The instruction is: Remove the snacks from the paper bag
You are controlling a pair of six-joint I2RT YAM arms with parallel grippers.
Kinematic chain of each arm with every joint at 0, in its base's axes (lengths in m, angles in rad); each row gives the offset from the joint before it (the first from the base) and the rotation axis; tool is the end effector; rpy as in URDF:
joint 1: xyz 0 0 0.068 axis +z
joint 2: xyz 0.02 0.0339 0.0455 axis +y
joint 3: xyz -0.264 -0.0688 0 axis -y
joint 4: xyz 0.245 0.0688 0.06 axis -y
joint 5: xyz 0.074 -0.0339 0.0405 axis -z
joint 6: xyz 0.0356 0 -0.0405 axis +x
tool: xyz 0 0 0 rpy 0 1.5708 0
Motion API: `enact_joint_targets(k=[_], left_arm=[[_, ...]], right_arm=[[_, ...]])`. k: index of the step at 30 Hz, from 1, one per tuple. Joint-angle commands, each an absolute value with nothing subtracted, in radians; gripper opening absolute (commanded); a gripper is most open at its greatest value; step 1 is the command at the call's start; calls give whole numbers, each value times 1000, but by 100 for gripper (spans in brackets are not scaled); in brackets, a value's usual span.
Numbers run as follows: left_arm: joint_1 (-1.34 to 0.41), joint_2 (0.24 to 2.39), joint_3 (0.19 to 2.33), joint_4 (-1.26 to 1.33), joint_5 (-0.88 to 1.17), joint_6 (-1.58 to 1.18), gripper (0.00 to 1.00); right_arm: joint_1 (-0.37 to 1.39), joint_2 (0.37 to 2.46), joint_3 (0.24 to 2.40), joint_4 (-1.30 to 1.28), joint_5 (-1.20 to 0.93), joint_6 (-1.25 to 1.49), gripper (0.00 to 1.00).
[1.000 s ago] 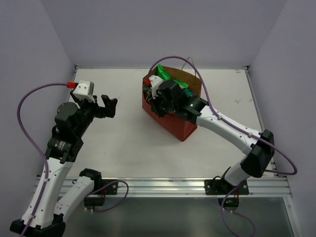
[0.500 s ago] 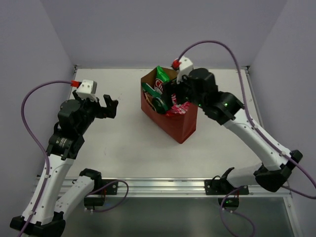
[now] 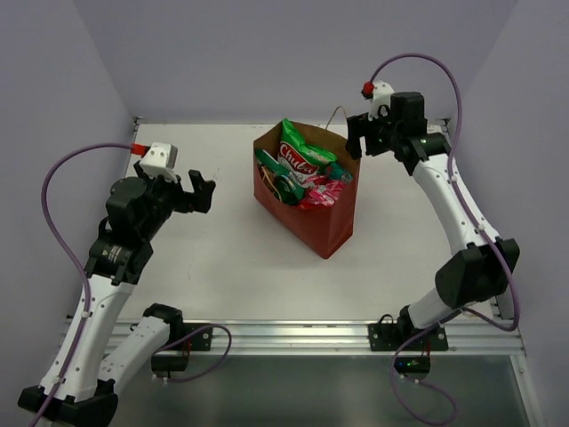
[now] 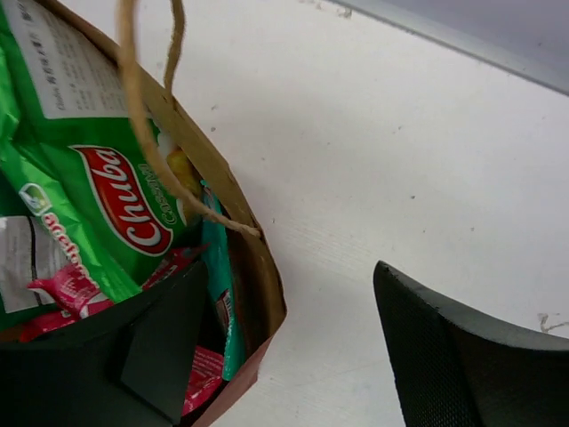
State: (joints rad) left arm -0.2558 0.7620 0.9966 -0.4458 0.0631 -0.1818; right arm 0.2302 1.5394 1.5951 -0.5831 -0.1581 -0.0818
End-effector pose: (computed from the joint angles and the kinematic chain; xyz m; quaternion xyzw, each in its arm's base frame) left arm 0.1547 -0.0428 0.3881 0.0486 0.7760 -0.1603 0.6080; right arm 0.3369 0.0847 0.3960 -0.1732 0.8477 0.1051 0.4904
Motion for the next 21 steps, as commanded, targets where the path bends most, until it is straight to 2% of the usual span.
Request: enact_joint_targets(k=[1,8,12,15,16,20,21], left_arm=[[-258,770,1034,-436,84,-181,100],[-258,796,1038,-431,117,-179,100],[-258,818,1055,-431,152,-186,100],[-258,837,1083,-433,164,-196,100],[-258,844,1103,-433,170,-207,100],[-264,896,1152,-425,224,-251,100],[-267,908,1161,-420,250,-267,100]], right_arm=[[209,1572,1638,-561,-285,-130,77],[202,1654,1625,-548,-369,-146,67],[204,1667,1599,-532,-390,-146,55],[204,1663,1589,-532,-396,-146,41],[204,1660,1589,-543,-397,-147,28],[204,1609,1579,-568,-385,-144,3],[206,1571,1560,-568,-377,-144,0]])
